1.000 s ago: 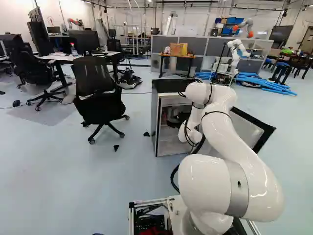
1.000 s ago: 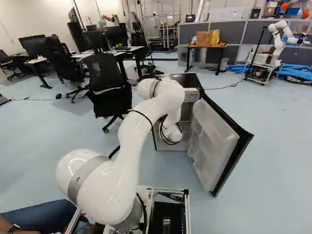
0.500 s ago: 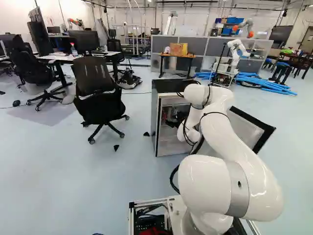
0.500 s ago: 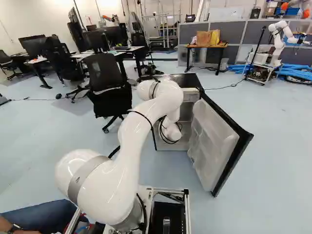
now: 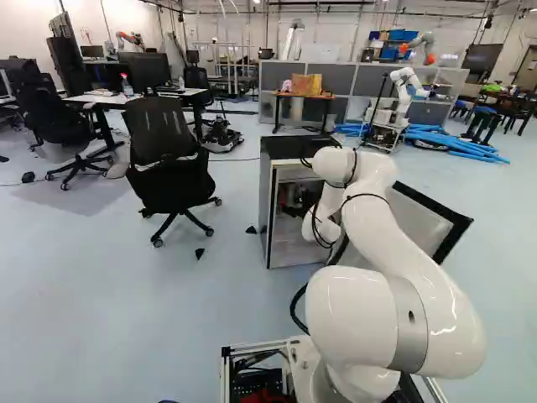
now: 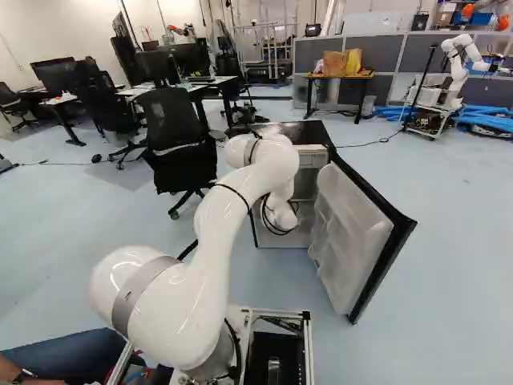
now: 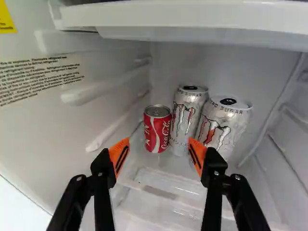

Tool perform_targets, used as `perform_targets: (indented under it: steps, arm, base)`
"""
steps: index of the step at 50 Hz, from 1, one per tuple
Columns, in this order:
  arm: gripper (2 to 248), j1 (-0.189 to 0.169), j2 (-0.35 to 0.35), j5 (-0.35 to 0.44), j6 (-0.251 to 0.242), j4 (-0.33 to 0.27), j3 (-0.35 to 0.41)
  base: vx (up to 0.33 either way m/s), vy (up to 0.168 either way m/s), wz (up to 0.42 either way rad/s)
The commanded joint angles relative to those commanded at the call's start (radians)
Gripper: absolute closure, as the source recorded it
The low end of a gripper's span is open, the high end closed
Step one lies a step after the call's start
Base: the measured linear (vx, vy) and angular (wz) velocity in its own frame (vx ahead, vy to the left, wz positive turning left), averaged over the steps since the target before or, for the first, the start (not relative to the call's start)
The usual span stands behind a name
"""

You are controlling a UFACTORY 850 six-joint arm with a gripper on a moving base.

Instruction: Grab a drink from the fridge

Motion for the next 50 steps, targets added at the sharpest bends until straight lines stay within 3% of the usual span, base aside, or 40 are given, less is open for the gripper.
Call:
perform_targets:
  steps: [50]
  arm:
    - [70, 0.023, -0.081, 0.0, 0.0, 0.0, -0.154]
  base:
    - [0.0, 0.0, 0.0]
